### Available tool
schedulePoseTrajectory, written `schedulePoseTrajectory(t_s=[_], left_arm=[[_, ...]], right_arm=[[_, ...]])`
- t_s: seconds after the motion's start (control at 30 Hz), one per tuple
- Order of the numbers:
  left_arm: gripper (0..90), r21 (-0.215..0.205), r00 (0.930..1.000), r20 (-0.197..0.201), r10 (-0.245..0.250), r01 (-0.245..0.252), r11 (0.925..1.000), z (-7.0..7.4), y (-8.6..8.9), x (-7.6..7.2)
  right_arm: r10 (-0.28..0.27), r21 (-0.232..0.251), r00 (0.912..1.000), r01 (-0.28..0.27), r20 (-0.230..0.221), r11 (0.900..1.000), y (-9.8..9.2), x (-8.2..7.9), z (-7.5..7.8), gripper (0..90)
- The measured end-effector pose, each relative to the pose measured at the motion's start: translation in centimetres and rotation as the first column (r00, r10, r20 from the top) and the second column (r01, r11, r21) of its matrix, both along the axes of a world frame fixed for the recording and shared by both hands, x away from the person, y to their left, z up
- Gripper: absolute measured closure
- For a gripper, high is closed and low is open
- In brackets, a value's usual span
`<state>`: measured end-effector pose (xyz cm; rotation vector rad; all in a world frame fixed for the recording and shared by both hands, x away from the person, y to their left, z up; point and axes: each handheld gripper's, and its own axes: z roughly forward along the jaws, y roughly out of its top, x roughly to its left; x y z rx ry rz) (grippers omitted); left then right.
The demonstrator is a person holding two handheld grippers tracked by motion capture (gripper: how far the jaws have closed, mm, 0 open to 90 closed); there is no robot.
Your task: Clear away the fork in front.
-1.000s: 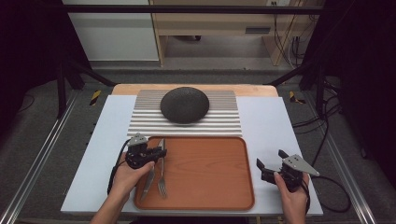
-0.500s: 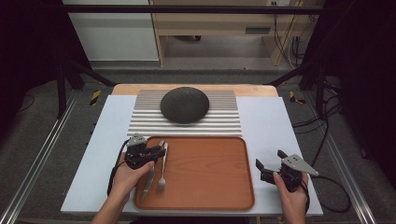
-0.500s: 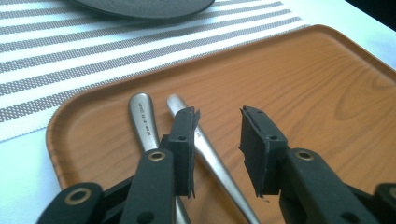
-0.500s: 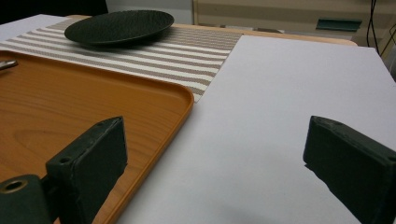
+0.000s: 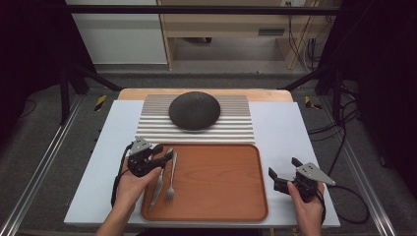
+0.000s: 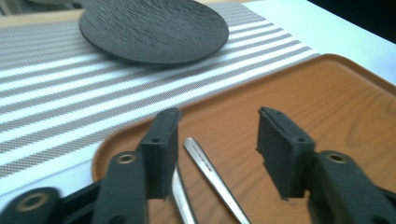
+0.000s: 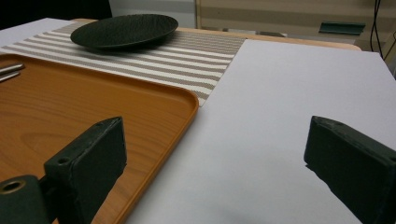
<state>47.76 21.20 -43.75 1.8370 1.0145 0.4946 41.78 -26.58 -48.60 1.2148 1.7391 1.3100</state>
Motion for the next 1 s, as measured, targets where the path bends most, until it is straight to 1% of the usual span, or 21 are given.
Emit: schedulePoseTrajectory(t_s=[0.23, 0.37, 0.43, 0.53, 0.73, 0.83, 0.9, 1.0], left_arm=[[38.4, 0.018, 0.9978, 0.062, 0.025, -0.026, 0.9995, 0.8, 0.3, -0.1], [32.9, 0.039, 0.9942, 0.105, 0.025, -0.029, 0.9988, 1.3, 0.6, -0.2], [29.5, 0.040, 0.9914, 0.128, 0.026, -0.031, 0.9987, 1.4, 0.8, -0.2], [25.1, 0.043, 0.9889, 0.146, 0.024, -0.031, 0.9986, 1.5, 1.1, -0.2], [19.7, 0.047, 0.9844, 0.174, 0.022, -0.030, 0.9984, 1.6, 1.7, -0.2], [17.8, 0.049, 0.9823, 0.187, 0.015, -0.024, 0.9985, 1.7, 1.9, -0.1], [15.3, 0.061, 0.9804, 0.197, 0.006, -0.018, 0.9980, 1.9, 2.0, 0.1], [11.6, 0.091, 0.9728, 0.231, -0.020, -0.001, 0.9959, 2.2, 2.3, 0.4]], right_arm=[[0.016, 0.016, 0.9999, -0.016, 0.006, 1.000, 0.4, 0.1, 0.1, 5.4], [0.022, 0.018, 0.9997, -0.022, 0.013, 1.000, 0.6, 0.0, 0.2, 5.4], [0.026, 0.016, 0.9995, -0.027, 0.016, 1.000, 0.7, 0.0, 0.3, 5.4], [0.033, 0.012, 0.9992, -0.033, 0.023, 0.999, 0.9, 0.0, 0.4, 5.3], [0.047, 0.003, 0.9987, -0.047, 0.019, 0.999, 1.3, 0.1, 0.3, 5.0], [0.048, 0.006, 0.9986, -0.049, 0.021, 0.999, 1.2, 0.0, 0.3, 5.0], [0.051, 0.004, 0.9985, -0.051, 0.021, 0.999, 1.2, 0.0, 0.3, 5.0], [0.056, 0.007, 0.9980, -0.057, 0.029, 0.998, 1.2, -0.1, 0.4, 5.0]])
